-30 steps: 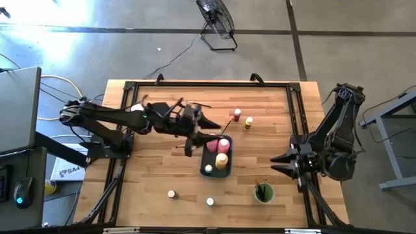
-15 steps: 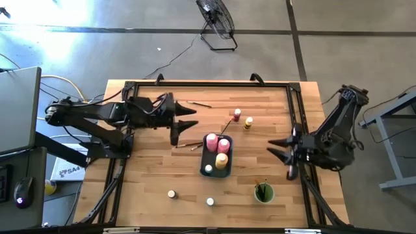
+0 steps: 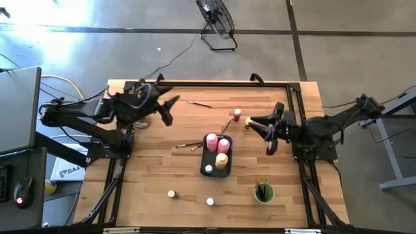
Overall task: Pick & Place Paint Supplies
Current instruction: Put the black and silver paint brush into the green cup
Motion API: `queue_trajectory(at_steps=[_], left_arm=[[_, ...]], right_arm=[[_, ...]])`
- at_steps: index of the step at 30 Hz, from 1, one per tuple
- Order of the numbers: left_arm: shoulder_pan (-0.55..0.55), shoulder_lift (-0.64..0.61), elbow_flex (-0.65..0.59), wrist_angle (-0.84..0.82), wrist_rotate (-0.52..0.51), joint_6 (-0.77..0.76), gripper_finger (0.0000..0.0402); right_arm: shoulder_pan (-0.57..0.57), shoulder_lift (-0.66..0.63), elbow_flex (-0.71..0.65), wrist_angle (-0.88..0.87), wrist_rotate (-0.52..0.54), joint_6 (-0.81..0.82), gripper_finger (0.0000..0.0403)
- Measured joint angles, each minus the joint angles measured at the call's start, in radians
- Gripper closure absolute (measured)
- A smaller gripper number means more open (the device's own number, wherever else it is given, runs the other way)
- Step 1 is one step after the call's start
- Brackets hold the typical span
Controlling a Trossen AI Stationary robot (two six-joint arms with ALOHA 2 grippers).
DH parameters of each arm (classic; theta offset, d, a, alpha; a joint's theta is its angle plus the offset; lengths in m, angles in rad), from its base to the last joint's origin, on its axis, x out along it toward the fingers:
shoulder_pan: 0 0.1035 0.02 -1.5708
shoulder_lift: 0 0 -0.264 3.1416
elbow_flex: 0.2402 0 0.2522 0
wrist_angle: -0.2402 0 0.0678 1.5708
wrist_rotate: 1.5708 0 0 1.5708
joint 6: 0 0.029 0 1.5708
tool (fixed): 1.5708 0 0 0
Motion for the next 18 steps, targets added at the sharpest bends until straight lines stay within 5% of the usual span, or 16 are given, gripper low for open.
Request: queue_trajectory(at_steps=[10,15,18], left_arm=[[0.0,-0.11,0.0,-0.11,0.034,0.012,0.0208],[0.0,-0.12,0.0,-0.122,0.01,0.016,0.0208],[0.0,-0.119,0.0,-0.146,-0.097,0.014,0.0208]], right_arm=[[-0.224,0.01,0.0,0.143,-0.329,-0.004,0.0298],[-0.286,0.03,0.0,0.145,-0.365,0.001,0.0298],[-0.311,0.048,0.0,0.147,-0.365,0.015,0.0298]])
